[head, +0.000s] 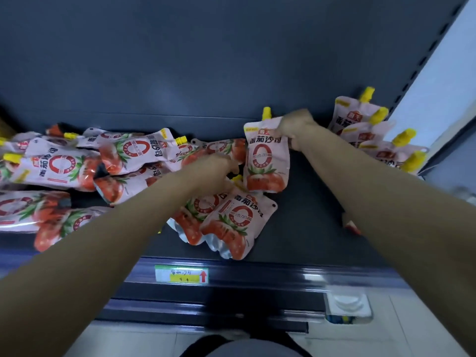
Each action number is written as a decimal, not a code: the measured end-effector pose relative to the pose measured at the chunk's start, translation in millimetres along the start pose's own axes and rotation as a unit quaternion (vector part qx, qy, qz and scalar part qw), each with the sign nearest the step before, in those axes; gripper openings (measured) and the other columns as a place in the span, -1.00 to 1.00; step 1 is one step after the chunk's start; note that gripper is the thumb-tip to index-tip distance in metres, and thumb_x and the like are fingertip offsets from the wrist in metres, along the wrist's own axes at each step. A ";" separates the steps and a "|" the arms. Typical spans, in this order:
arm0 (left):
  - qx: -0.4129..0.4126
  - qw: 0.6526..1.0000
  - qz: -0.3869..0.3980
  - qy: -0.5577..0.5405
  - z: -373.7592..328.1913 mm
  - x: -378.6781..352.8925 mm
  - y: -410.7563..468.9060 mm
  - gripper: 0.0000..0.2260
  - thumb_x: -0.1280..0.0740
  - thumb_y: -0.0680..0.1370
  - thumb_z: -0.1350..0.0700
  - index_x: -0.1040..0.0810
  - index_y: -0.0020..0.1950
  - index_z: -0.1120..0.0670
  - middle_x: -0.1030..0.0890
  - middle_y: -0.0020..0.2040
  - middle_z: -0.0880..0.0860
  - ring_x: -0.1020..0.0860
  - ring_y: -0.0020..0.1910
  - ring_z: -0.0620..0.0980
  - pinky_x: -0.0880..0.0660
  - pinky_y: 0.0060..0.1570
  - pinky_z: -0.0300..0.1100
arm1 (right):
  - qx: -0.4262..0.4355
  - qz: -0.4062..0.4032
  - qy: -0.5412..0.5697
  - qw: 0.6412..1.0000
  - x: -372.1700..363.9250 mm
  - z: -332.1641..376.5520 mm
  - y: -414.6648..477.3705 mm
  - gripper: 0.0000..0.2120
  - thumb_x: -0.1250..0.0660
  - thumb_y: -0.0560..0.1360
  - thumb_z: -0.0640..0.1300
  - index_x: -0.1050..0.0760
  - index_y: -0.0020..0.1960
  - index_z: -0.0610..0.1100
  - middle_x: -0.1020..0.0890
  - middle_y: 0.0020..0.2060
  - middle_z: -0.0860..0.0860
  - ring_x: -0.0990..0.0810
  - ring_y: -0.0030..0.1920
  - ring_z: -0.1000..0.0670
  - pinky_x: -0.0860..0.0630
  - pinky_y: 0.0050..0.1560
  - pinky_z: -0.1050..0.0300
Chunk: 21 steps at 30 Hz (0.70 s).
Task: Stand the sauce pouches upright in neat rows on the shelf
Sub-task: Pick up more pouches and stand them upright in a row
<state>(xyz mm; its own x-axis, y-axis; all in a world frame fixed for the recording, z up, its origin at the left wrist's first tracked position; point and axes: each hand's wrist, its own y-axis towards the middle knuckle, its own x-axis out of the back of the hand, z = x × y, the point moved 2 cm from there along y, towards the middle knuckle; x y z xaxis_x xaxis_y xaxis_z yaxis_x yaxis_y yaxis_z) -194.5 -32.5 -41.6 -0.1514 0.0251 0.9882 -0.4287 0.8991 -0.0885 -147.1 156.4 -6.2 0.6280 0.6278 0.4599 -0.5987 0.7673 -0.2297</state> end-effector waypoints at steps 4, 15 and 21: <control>0.001 0.998 0.069 -0.002 -6.1 -17.1 12.9 -0.59 -0.34 0.47 -0.11 -0.47 0.26 0.04 -0.54 0.18 0.05 -0.49 0.10 0.05 -0.47 0.04 -0.10 | 0.083 -0.035 -0.047 0.995 3.2 15.6 -6.7 -0.73 -0.43 0.42 -0.31 -0.38 -0.30 -0.09 -0.61 -0.02 -0.08 -0.62 0.10 -0.10 -0.60 0.04 0.06; 0.027 0.973 0.226 -0.042 -2.3 -29.1 26.8 -0.52 -0.28 0.47 -0.19 -0.49 0.25 0.09 -0.50 0.26 0.07 -0.47 0.21 0.08 -0.42 0.24 0.03 | 0.143 -0.039 -0.181 0.972 22.7 -2.4 -8.5 -0.76 -0.30 0.54 -0.19 -0.51 0.16 -0.27 -0.60 0.02 -0.17 -0.58 0.12 -0.13 -0.48 0.02 0.12; 0.038 0.972 0.227 -0.044 -10.9 -30.2 34.9 -0.50 -0.39 0.36 -0.24 -0.55 0.05 0.14 -0.58 0.04 0.08 -0.54 -0.01 0.05 -0.48 -0.05 -0.09 | 0.170 -0.015 -0.272 0.947 19.0 4.7 -6.7 -0.77 -0.37 0.47 -0.19 -0.56 0.10 -0.25 -0.65 0.04 -0.17 -0.61 0.06 -0.15 -0.40 -0.14 0.17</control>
<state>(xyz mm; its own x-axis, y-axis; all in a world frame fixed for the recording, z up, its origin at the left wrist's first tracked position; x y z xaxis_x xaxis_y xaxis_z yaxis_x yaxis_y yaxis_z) -195.1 2.8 -73.2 -0.4139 0.3710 0.8313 -0.3651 0.7689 -0.5249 -133.4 162.6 8.1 0.3533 0.3741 0.8575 -0.7677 0.6397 0.0372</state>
